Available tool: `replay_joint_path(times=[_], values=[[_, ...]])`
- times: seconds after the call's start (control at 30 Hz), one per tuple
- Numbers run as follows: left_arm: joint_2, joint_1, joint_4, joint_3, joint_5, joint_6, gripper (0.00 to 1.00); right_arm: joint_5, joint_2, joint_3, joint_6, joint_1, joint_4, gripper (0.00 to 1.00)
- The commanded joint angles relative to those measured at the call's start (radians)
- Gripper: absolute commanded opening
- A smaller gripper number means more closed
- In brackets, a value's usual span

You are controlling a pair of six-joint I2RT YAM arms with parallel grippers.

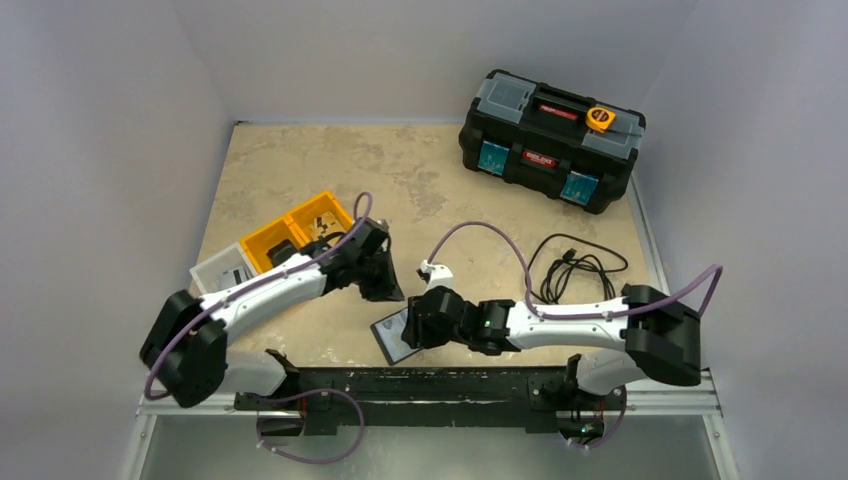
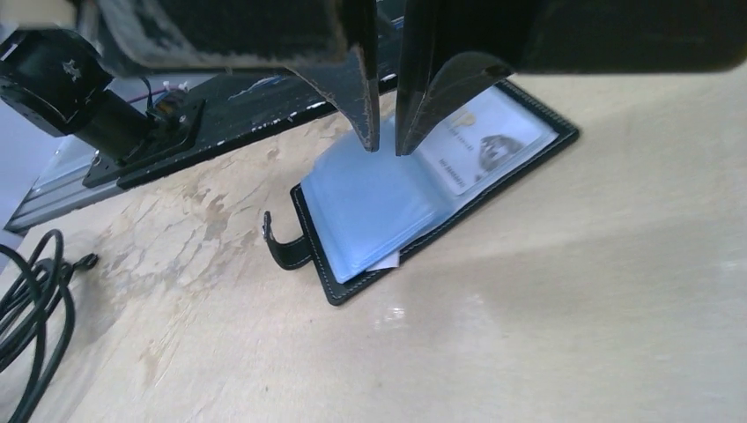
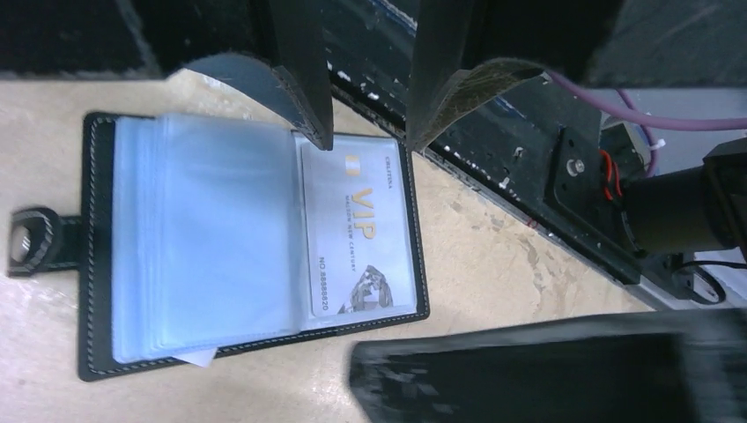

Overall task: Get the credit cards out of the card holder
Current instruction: Remove the credit card from the card holder.

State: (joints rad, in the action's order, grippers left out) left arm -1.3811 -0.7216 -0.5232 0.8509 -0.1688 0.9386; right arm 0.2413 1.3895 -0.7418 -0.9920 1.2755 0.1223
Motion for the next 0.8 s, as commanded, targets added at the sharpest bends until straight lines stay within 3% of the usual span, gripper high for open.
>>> replay_joint_path(times=[0.0, 0.3, 0.77], values=[[0.144, 0.044, -0.095, -0.09, 0.063, -0.026, 0.12, -0.13, 0.075, -0.059, 0.087, -0.031, -0.114, 0.36], [0.281, 0.06, -0.04, -0.271, 0.027, 0.018, 0.12, -0.141, 0.188, -0.114, 0.106, -0.109, -0.046, 0.35], [0.206, 0.059, 0.099, -0.322, -0.06, 0.01, 0.11, -0.227, 0.24, -0.049, 0.066, -0.128, -0.117, 0.4]])
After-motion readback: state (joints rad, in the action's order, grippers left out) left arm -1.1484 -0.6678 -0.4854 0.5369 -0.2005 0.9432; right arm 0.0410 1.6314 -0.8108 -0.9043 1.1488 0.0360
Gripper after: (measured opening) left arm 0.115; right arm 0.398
